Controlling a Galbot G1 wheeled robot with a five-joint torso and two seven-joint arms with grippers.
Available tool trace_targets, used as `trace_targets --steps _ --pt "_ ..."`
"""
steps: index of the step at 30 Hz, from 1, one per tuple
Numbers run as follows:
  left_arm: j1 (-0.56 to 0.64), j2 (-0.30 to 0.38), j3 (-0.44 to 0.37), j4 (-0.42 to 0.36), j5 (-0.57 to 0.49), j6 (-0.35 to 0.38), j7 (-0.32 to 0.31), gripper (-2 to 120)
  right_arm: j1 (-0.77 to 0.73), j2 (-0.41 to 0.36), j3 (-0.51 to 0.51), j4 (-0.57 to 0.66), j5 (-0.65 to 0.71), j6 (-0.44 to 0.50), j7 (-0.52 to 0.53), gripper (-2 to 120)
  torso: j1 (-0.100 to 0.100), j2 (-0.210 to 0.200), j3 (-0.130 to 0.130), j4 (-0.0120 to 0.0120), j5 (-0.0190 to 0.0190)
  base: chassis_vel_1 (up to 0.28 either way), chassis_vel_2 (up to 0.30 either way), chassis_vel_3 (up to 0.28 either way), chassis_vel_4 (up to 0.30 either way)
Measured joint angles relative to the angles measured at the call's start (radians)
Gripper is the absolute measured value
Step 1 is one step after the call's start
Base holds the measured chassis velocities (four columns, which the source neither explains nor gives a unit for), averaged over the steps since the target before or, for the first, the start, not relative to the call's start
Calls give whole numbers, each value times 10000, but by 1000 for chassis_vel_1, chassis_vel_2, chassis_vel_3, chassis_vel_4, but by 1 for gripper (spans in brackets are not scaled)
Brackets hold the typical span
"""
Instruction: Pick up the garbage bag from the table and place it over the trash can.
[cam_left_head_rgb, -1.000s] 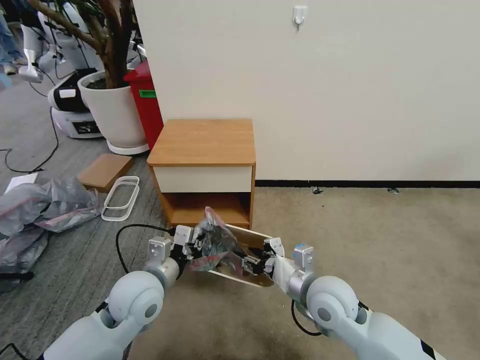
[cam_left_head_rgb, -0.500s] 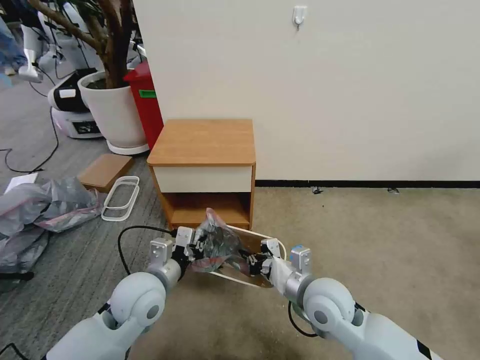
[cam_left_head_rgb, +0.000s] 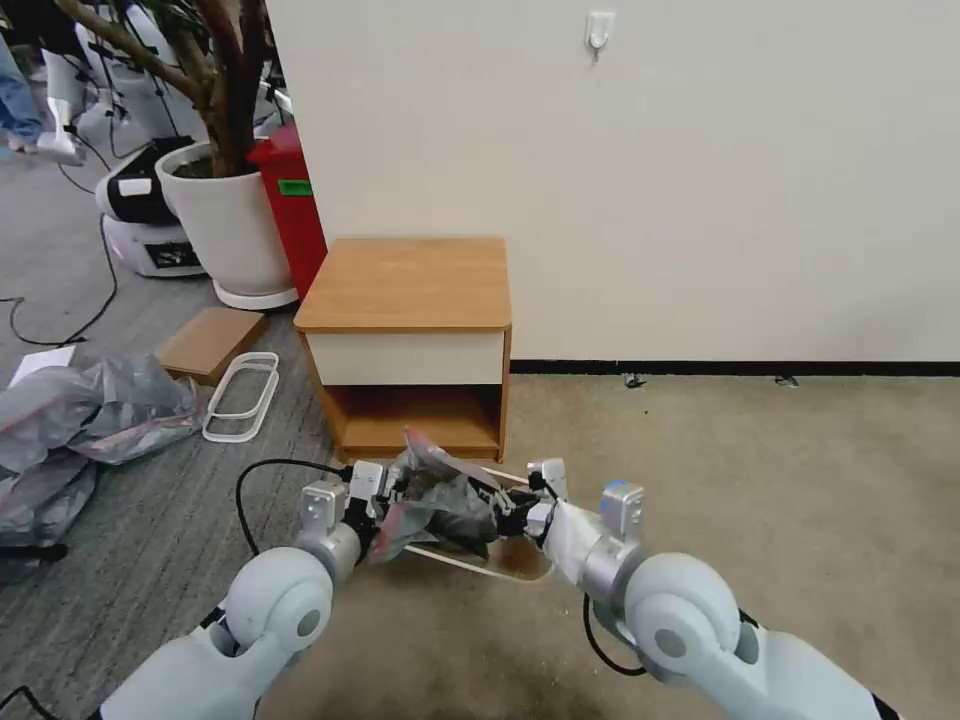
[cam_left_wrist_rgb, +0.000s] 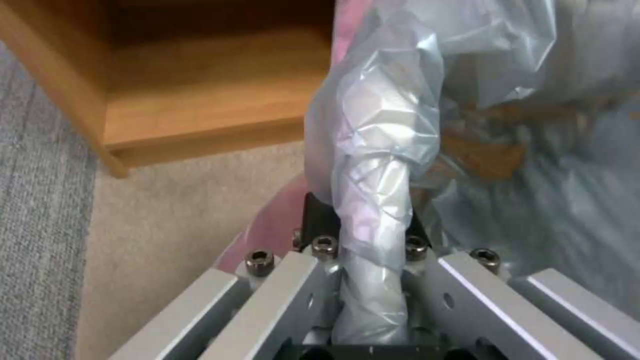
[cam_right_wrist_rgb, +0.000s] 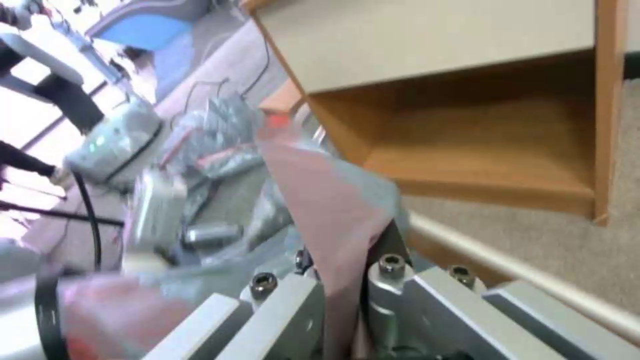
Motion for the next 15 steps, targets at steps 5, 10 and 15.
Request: trace_targets --steps 5,10,15 --pt "233 30 -191 -146 104 -179 342 1 385 -179 438 -479 748 -154 112 0 0 0 0 1 0 0 0 0 0" --pt "568 34 -584 -289 220 -467 751 1 365 -360 726 -869 891 -200 152 0 0 0 0 1 0 0 0 0 0" --pt "839 29 -993 -379 323 -808 1220 1 165 -425 994 -1028 888 -222 297 0 0 0 0 0 1 0 0 0 0"
